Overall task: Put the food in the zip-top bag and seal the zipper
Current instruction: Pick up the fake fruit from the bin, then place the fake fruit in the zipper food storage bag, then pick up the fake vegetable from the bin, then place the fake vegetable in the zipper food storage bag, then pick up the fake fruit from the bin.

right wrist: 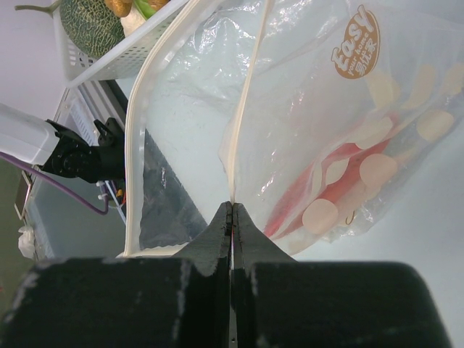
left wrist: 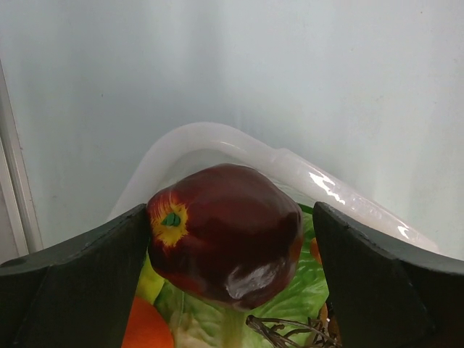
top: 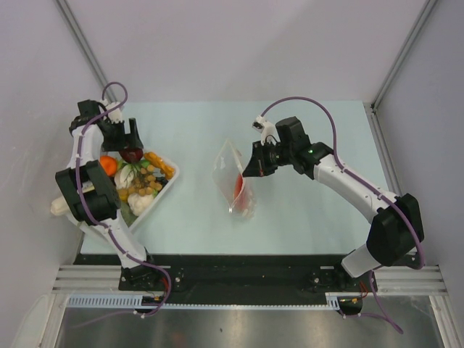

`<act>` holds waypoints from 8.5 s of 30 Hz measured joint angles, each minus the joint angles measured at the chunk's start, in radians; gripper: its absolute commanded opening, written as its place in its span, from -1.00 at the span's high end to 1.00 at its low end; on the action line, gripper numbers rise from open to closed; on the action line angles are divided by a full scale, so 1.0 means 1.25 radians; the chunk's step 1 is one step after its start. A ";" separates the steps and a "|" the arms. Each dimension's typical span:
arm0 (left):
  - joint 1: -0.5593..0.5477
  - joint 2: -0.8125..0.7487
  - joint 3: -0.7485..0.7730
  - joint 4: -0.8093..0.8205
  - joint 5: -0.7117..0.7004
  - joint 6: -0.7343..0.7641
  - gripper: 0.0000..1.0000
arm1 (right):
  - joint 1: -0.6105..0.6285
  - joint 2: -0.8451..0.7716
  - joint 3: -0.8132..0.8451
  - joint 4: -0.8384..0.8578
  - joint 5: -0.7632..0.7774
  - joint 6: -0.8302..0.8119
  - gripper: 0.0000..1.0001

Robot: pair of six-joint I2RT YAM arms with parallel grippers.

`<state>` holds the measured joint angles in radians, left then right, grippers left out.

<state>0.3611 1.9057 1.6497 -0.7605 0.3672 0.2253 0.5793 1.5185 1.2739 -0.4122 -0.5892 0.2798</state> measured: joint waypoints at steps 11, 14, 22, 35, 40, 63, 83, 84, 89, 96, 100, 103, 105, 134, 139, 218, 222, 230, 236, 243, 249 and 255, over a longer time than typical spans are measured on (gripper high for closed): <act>0.002 0.001 0.000 -0.008 0.001 -0.018 -0.08 | -0.001 0.000 0.000 0.000 -0.002 0.000 1.00; 0.004 -0.002 0.000 -0.008 0.002 -0.020 0.06 | -0.001 0.000 0.000 0.000 -0.002 0.000 1.00; 0.012 -0.082 -0.002 0.006 -0.022 -0.020 0.41 | -0.002 0.000 0.000 -0.001 -0.002 0.000 1.00; -0.074 -0.377 -0.074 0.118 -0.024 -0.009 0.46 | -0.004 0.000 0.000 0.000 -0.006 0.002 1.00; -0.343 -0.537 -0.175 0.147 -0.016 -0.003 0.38 | -0.006 0.000 0.000 0.002 -0.011 0.006 1.00; -0.788 -0.484 -0.264 0.096 -0.142 -0.026 -0.99 | -0.048 0.000 0.000 -0.004 -0.043 0.012 1.00; -0.178 -0.267 -0.154 -0.059 -0.024 0.136 -0.69 | -0.050 0.000 0.000 -0.009 -0.045 0.012 1.00; -0.178 -0.254 -0.147 -0.066 -0.024 0.136 -0.69 | -0.050 0.000 0.000 -0.010 -0.045 0.012 1.00; -0.178 -0.227 -0.144 -0.070 -0.024 0.125 -0.68 | -0.050 0.000 0.000 -0.012 -0.045 0.012 1.00; -0.178 -0.226 -0.143 -0.082 0.030 0.216 -0.69 | -0.049 0.000 0.000 -0.013 -0.045 0.012 1.00; -0.177 -0.218 -0.092 -0.154 0.092 0.383 -0.70 | -0.048 0.000 0.000 -0.013 -0.045 0.012 1.00; -0.177 -0.193 0.012 -0.234 0.128 0.544 -0.62 | -0.047 0.000 0.000 -0.013 -0.045 0.012 1.00; -0.177 -0.177 0.071 -0.285 0.133 0.658 -0.51 | -0.046 0.001 0.000 -0.013 -0.045 0.012 1.00; -0.272 -0.155 -0.172 -0.267 -0.145 1.172 0.55 | -0.037 0.012 0.000 -0.011 -0.045 0.012 1.00; -0.272 -0.244 -0.164 -0.268 -0.136 1.176 0.71 | -0.039 0.012 0.000 -0.011 -0.045 0.012 1.00; -0.576 -0.617 -0.409 -0.009 -0.082 -0.228 -0.81 | -0.029 -0.002 0.000 0.085 -0.215 0.054 1.00; -0.576 -0.585 -0.466 -0.020 -0.076 -0.215 -0.37 | -0.029 -0.002 0.000 0.090 -0.224 0.054 1.00; -0.577 -0.506 -0.467 -0.035 0.101 -0.204 1.00 | -0.035 -0.008 0.000 0.070 -0.211 0.031 0.82; -0.624 -0.557 -0.442 -0.005 0.177 -0.245 1.00 | -0.057 -0.038 -0.001 0.000 -0.137 -0.034 -0.22; -0.649 -0.554 -0.384 0.014 0.194 -0.265 1.00 | -0.071 -0.078 -0.001 -0.039 -0.106 -0.061 -0.40; -0.651 -0.534 -0.359 0.011 0.191 -0.266 1.00 | -0.061 -0.082 0.045 -0.080 -0.089 -0.084 -0.39; -0.651 -0.528 -0.325 -0.003 0.190 -0.270 0.97 | -0.027 -0.078 0.159 -0.171 -0.023 -0.201 -0.36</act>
<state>-0.4526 1.2461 1.2434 -0.7643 0.6041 -0.1123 0.5457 1.4212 1.4731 -0.6254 -0.6182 0.0292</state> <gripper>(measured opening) 0.007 0.689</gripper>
